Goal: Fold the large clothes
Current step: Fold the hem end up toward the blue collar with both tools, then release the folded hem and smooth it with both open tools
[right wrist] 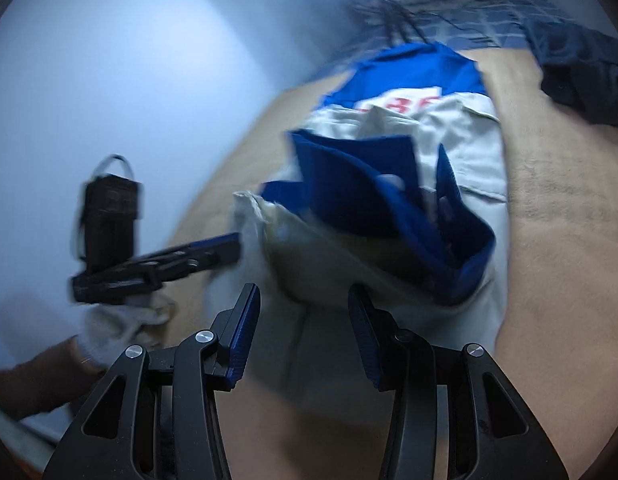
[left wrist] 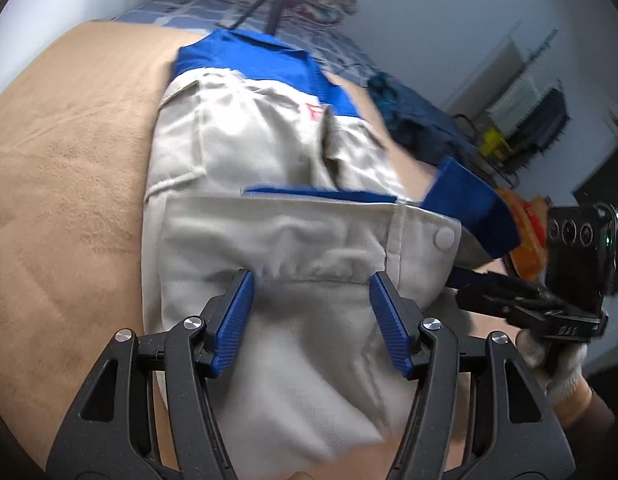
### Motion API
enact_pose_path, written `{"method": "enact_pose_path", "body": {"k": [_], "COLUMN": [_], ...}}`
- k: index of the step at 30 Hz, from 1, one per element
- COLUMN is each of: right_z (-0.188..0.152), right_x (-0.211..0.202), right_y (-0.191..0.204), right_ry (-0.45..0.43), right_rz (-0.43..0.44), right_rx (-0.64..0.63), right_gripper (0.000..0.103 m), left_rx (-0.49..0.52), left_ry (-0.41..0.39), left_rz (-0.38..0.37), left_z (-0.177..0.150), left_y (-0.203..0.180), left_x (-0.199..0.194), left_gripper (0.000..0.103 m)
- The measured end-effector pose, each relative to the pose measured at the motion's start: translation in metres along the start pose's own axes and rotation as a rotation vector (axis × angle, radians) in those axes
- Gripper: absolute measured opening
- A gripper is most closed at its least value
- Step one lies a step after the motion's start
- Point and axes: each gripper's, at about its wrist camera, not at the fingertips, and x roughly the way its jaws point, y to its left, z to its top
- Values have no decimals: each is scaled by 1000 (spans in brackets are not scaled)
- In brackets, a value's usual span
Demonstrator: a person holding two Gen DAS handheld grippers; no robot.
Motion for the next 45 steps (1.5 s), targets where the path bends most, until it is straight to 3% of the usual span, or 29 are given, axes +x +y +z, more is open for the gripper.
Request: {"method": "enact_pose_path", "body": {"k": [3, 5, 9, 14, 18, 23, 28, 29, 31, 32, 35, 38, 40, 42, 45], "right_z": [4, 5, -1, -31, -50, -56, -59, -61, -62, -60, -66, -80, -82, -73, -61], "right_x": [18, 9, -28, -45, -33, -36, -42, -42, -48, -52, -71, -50, -41, -51, -70], "right_y": [-19, -21, -33, -56, -51, -36, -27, -28, -31, -30, -25, -27, -24, -19, -12], "right_ry": [41, 21, -20, 25, 96, 76, 53, 53, 36, 23, 11, 114, 150, 143, 79], "right_rz": [-76, -66, -99, -90, -82, -139, -177, -174, -170, -144, -86, -197, -225, -216, -289], "right_rx": [56, 54, 52, 108, 85, 27, -9, 4, 37, 59, 61, 19, -9, -27, -70], "right_gripper": [44, 44, 45, 45, 45, 41, 40, 37, 16, 12, 8, 8, 8, 13, 13], "left_rx": [17, 50, 65, 82, 121, 74, 97, 98, 96, 102, 134, 172, 191, 187, 157], "left_ry": [-6, -7, -30, -40, -19, 15, 17, 15, 11, 8, 4, 13, 15, 10, -20], "left_rz": [66, 88, 90, 59, 82, 84, 91, 92, 95, 99, 136, 171, 180, 164, 141], "left_z": [1, 0, 0, 0, -9, -15, -19, -18, -16, -15, -14, -15, -15, -11, -3], "left_y": [0, -5, -3, 0, 1, 9, 5, 4, 2, 0, -2, -1, -3, -1, 6], "left_x": [12, 9, -12, -37, -45, -33, -26, -25, -22, -21, -13, 1, 4, -3, -25], "left_gripper": [62, 62, 62, 62, 62, 62, 62, 62, 62, 62, 62, 62, 62, 62, 62]}}
